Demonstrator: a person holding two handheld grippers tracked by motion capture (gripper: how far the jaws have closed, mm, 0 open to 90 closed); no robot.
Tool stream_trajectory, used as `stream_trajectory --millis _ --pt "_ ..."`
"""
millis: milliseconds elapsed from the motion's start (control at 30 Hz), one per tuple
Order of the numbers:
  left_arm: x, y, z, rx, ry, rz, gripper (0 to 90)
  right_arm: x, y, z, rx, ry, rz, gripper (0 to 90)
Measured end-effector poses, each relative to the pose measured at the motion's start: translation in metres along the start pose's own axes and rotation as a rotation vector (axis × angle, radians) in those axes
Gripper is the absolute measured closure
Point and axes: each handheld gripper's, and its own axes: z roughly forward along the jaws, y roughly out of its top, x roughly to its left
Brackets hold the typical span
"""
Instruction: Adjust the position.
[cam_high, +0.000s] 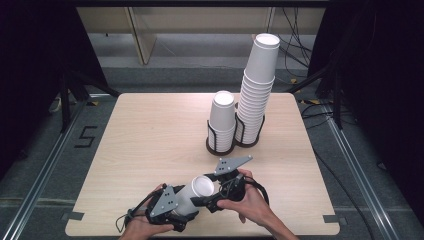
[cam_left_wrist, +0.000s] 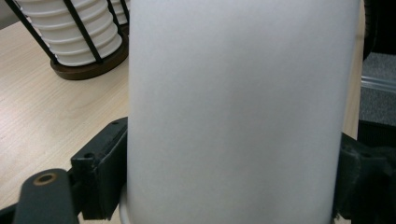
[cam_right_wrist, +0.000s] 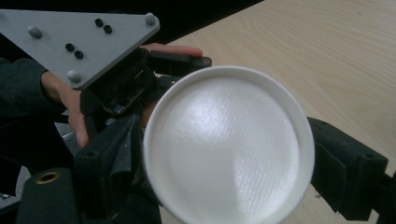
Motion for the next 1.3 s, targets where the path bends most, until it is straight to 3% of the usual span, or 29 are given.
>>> stream_trajectory --millis 100,133,333,567,633,833,1000,1033,1100,1133,1200,1300 --pt "-0.001 0.000 0.000 0.017 0.003 0.020 15.2 0.000 -0.001 0.002 0.011 0.028 0.012 17.6" --pt "-0.001 0.000 0.001 0.013 -0.005 0.022 15.2 0.001 -0.001 0.002 0.017 0.011 0.000 17.6" --pt "-0.002 0.001 0.000 0.027 -0.001 0.051 14.9 0.001 -0.002 0.003 0.036 0.011 -0.014 21.7" --pt "0.000 -0.004 0.002 -0.056 0.005 0.018 6.6 0.002 0.000 0.001 0.022 0.013 -0.019 24.2" --pt "0.001 -0.004 0.003 -0.096 0.004 -0.006 5.8 0.000 0.001 -0.002 0.007 0.016 -0.010 24.6" --pt "0.000 -0.005 0.003 -0.138 -0.001 -0.057 5.0 0.000 0.003 -0.005 -0.038 0.021 0.006 25.0" --pt "0.004 -0.008 0.003 -0.174 -0.011 -0.103 4.3 0.001 0.006 -0.009 -0.036 0.009 -0.017 25.3" --pt "0.006 -0.009 0.004 -0.202 -0.021 -0.117 4.0 0.003 0.007 -0.011 -0.034 0.010 0.005 25.3" --pt "0.008 -0.009 0.002 -0.211 -0.007 -0.115 4.0 0.001 0.008 -0.012 -0.066 0.013 -0.010 25.3" --pt "0.008 -0.010 0.003 -0.241 -0.012 -0.110 3.9 0.001 0.009 -0.015 -0.061 0.016 0.014 25.4" --pt "0.008 -0.009 0.002 -0.267 -0.010 -0.105 3.8 -0.001 0.009 -0.016 -0.084 0.021 0.011 25.3" --pt "0.006 -0.009 0.003 -0.276 -0.011 -0.088 2.7 -0.001 0.009 -0.017 -0.100 0.024 0.013 25.3"
